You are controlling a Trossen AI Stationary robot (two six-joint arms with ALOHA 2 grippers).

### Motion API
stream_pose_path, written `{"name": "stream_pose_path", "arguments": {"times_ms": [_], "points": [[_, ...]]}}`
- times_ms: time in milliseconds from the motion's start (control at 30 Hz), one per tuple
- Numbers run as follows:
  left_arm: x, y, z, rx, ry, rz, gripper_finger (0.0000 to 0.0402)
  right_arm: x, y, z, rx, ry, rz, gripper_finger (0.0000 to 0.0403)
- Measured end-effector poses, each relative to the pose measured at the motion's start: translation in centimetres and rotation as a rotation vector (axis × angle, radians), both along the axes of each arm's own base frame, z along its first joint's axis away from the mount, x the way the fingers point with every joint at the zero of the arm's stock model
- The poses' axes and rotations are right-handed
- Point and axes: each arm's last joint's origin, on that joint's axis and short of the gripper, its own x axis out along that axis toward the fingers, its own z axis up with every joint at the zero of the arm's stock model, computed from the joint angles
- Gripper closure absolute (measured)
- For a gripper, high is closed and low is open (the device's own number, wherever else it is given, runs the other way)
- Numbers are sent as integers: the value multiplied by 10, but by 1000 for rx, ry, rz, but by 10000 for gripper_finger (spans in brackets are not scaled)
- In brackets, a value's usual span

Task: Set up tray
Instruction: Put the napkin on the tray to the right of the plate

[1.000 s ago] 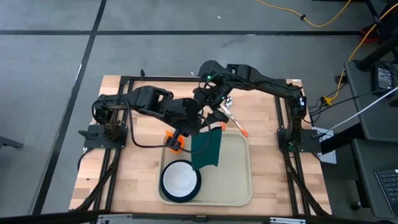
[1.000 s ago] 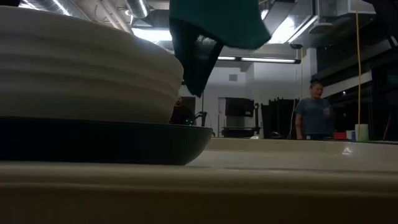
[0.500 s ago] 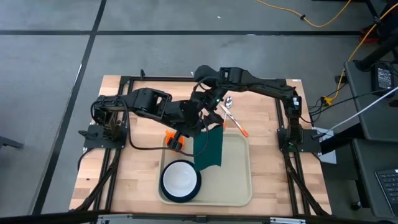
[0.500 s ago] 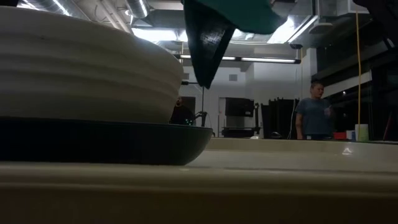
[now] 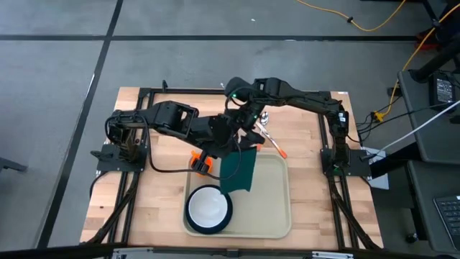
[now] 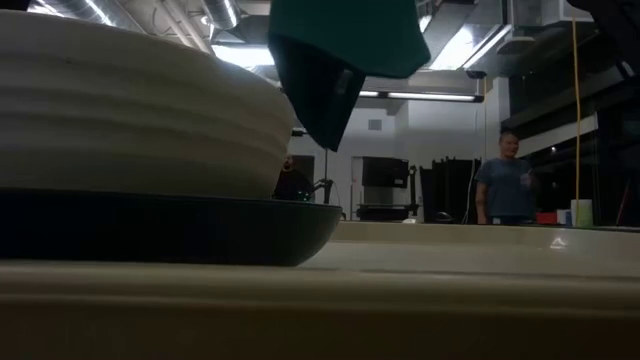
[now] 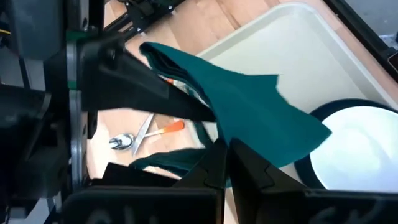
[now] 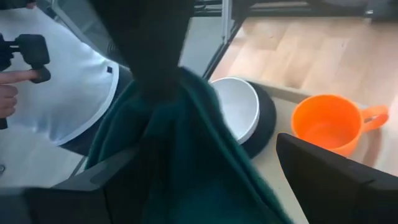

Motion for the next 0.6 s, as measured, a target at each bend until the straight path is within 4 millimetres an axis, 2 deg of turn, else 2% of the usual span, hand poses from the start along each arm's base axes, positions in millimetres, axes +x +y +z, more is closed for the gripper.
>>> {"name": "stream_pose_path", "arguments": {"times_ms": [600], "points": [[0, 1, 0, -19, 3, -2, 400, -5, 0, 4, 65, -4, 41, 71]]}}
